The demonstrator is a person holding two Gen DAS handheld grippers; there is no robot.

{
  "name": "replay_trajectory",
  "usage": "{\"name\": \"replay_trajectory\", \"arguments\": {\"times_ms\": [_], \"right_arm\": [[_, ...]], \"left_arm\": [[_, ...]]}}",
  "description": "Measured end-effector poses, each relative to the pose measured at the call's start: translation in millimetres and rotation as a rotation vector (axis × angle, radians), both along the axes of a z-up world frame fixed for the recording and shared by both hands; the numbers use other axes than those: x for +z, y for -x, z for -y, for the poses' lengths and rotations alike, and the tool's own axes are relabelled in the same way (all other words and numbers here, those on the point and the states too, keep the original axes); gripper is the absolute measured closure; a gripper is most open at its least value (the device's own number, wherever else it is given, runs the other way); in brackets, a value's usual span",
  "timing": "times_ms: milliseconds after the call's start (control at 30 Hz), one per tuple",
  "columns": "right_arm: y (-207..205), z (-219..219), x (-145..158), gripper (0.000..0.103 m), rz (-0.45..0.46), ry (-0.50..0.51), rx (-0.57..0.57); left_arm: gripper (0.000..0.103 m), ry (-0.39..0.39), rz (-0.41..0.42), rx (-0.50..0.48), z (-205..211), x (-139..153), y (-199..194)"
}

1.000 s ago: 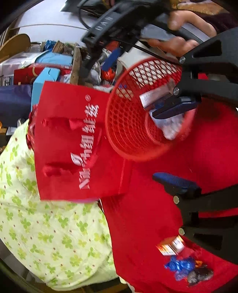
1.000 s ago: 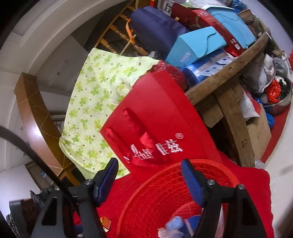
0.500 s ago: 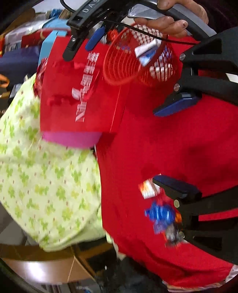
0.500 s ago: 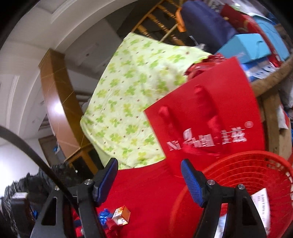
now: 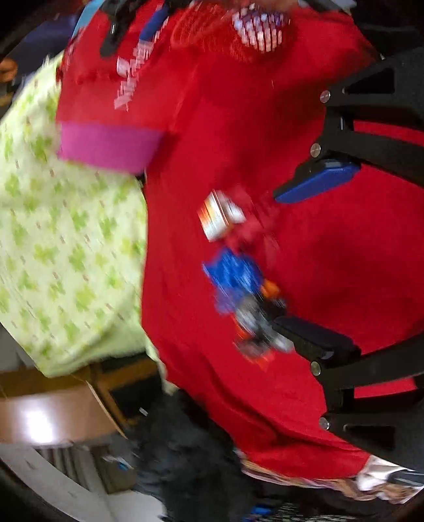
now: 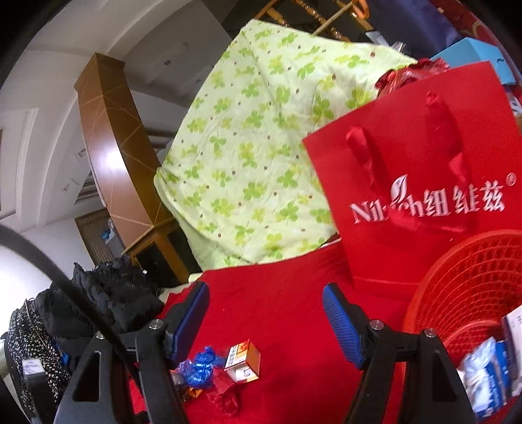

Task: Collect trash
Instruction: 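Move both tools back over the remaining trash on the blanket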

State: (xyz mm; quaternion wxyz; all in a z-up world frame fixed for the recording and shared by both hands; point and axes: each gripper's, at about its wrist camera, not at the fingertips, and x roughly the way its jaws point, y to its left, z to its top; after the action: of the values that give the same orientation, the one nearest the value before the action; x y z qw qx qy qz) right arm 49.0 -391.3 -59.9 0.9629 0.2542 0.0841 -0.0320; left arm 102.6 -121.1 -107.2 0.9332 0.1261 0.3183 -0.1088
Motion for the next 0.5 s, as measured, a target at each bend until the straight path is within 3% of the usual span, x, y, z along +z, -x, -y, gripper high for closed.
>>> {"name": "replay_trajectory", "arguments": {"times_ms": [267,500], "right_arm": [[-27,-21,-11,0.028,-0.062,-0.028,0.055],[-48,-51,-19,0.028,-0.113,0.010,0.120]], "left_arm": [[0.031,0.029,-0.048,0.175,-67,-16,-27],[0.031,0.027,-0.054,0.202,-85,-24,-33]]}}
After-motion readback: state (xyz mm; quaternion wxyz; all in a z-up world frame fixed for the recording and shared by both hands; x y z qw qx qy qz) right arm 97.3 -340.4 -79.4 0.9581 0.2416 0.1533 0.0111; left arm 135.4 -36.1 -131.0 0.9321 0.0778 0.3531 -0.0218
